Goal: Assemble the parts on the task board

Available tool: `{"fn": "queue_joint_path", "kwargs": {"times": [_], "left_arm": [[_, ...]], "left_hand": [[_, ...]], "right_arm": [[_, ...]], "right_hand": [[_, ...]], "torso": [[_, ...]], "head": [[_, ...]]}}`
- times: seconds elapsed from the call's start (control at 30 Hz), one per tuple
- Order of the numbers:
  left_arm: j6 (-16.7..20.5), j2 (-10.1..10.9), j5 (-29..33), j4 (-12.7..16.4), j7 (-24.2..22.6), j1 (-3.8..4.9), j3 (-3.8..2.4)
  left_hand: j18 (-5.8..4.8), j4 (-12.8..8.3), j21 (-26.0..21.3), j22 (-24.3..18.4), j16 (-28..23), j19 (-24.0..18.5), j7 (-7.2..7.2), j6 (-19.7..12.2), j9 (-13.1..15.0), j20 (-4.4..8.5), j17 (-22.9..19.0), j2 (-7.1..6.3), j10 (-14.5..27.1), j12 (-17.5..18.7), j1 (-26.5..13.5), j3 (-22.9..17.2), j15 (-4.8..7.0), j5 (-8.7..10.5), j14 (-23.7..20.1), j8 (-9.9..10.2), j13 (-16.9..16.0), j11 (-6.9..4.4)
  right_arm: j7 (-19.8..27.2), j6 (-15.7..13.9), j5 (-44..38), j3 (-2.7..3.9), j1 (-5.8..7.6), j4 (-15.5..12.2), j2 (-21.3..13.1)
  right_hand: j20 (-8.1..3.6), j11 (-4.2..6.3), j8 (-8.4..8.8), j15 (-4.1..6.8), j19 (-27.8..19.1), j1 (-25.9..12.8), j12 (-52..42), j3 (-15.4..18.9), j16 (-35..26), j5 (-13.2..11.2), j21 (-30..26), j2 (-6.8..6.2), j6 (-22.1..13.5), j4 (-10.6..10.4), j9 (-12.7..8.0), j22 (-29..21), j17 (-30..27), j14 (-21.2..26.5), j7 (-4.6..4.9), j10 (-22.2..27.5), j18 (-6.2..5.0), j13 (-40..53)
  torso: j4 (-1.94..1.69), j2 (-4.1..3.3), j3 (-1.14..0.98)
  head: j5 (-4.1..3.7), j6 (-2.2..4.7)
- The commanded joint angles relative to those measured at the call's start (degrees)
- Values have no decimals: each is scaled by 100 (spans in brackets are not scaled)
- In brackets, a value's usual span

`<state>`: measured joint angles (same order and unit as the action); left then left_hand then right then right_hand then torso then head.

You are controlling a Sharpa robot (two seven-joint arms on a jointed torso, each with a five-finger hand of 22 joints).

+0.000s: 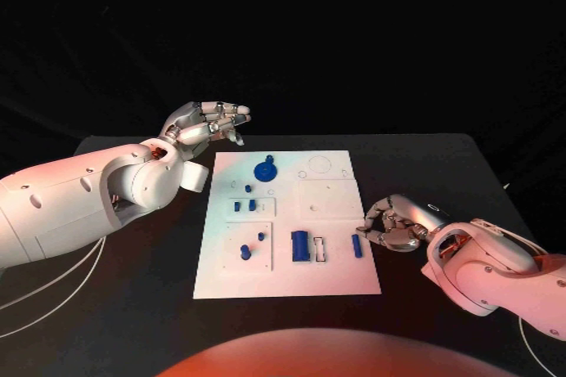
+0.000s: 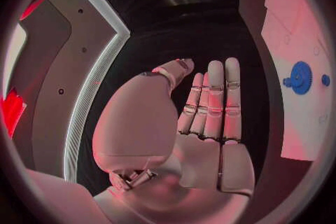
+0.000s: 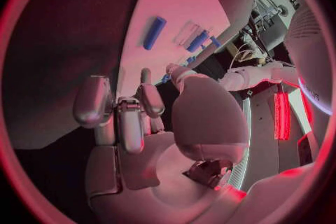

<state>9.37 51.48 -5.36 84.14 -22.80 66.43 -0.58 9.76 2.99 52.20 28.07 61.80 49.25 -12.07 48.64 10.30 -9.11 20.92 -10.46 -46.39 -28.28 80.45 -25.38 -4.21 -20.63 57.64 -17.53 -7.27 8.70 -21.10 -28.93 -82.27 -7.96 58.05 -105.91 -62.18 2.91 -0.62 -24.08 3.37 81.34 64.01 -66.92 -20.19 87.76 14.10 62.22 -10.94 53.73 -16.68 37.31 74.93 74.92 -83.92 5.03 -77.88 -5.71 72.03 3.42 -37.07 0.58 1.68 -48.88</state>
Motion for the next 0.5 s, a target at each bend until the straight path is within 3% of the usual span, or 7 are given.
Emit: {"fn": "queue_joint_path", "kwargs": {"times": [0.03, 0.2, 0.5], "left_arm": [[-37, -3, 19, 20, -44, 4, -3], [-41, -1, 19, 22, -42, 4, -3], [-44, 6, 19, 22, -39, 3, -3]], "left_hand": [[74, -40, -15, -4, -26, -24, 5, -30, -7, -30, -9, 64, 37, -12, -14, 2, 1, -26, -55, -29, 5, 3], [74, -40, -15, -4, -26, -24, 5, -30, -7, -30, -9, 64, 37, -12, -14, 2, 1, -26, -55, -29, 5, 3], [74, -40, -15, -4, -26, -24, 5, -30, -7, -30, -9, 64, 37, -12, -14, 2, 1, -26, -55, -29, 5, 3]], "right_arm": [[-375, 327, -301, -3, -53, -7, 15], [-467, 404, -349, -7, -150, 39, 104], [-532, 492, -390, -16, -227, 128, 248]], "right_hand": [[8, 2, 16, -22, 24, -65, -1, 66, 16, 14, 30, -11, 55, -1, -2, 479, 921, -486, -9, -22, 54, 5], [6, 6, 14, -20, 23, -89, 6, 95, 14, 8, 25, -14, 65, -2, -1, 479, 917, -485, -13, -20, 53, -1], [3, 11, 13, -15, 18, -124, 15, 158, 7, -24, 1, -34, 77, 2, 2, 474, 898, -481, -21, -18, 49, -7]], "torso": [[-8, -1, 3], [-26, -2, 0], [-26, -4, 2]], "head": [[-38, 5], [-36, 6], [-23, 1]]}}
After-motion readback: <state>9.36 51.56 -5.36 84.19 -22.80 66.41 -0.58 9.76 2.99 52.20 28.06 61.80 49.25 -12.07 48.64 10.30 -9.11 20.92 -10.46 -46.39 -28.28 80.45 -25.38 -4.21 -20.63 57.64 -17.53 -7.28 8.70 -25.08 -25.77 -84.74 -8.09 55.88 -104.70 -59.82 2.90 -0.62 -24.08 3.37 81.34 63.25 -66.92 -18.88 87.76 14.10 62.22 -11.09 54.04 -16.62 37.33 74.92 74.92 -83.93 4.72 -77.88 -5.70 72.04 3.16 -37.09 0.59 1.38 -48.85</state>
